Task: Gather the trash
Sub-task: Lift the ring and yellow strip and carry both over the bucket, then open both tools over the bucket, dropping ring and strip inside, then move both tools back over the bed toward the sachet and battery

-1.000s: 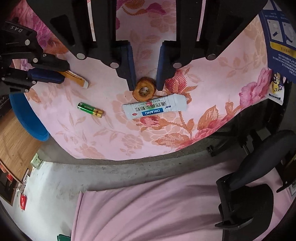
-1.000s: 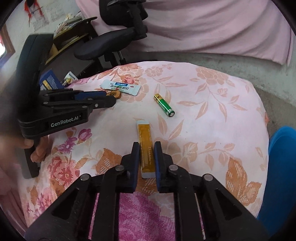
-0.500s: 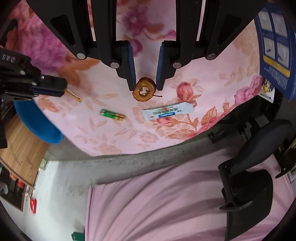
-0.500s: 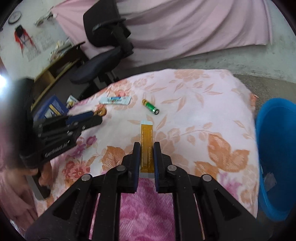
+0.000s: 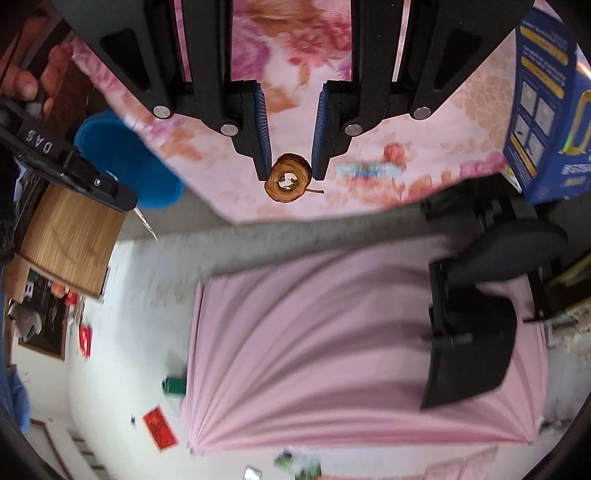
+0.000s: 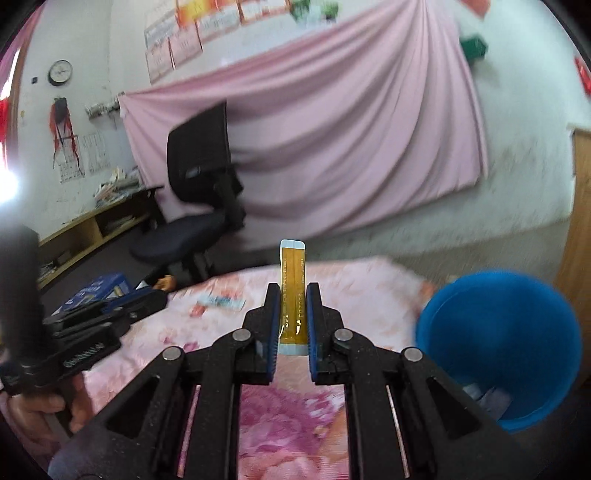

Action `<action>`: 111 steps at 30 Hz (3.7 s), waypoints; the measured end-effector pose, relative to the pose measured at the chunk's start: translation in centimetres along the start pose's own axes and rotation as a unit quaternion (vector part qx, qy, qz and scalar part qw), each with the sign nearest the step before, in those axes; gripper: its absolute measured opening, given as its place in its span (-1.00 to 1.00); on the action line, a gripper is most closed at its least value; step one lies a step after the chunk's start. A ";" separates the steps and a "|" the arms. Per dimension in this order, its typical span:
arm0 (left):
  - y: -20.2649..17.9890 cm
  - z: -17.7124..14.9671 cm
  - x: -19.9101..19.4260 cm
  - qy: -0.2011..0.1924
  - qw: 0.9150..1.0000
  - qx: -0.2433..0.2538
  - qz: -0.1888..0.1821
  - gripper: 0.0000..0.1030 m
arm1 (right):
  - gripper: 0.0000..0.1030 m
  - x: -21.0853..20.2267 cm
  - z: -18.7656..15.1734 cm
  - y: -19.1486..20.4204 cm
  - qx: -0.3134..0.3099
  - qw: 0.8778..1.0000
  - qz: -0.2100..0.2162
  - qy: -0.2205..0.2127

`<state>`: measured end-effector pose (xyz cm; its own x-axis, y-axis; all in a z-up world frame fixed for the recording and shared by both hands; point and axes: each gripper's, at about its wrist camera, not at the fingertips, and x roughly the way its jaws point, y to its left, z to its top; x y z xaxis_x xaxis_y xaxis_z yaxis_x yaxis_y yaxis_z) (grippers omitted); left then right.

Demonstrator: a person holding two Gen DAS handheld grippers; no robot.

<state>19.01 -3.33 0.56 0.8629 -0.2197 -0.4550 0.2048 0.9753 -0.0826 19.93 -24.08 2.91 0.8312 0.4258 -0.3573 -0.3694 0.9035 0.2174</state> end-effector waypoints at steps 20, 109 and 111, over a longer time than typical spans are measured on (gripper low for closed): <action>-13.7 6.8 -4.1 -0.162 0.982 0.057 -0.082 -0.65 | -0.19 -13.2 2.7 -6.3 -0.015 0.954 -0.144 -0.263; -16.0 4.1 5.1 0.018 0.998 0.006 -0.056 0.96 | 1.00 -7.6 -1.6 -16.5 0.092 0.982 -0.166 -0.010; -15.4 4.3 4.5 0.014 0.998 0.001 -0.053 0.96 | 1.00 -7.9 -1.2 -16.0 0.085 0.982 -0.167 -0.020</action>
<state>21.74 -19.47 3.58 0.8228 -0.3212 -0.4689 0.2954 0.9465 -0.1301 18.78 -41.80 1.19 0.9113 0.1010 -0.3991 -0.0009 0.9699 0.2434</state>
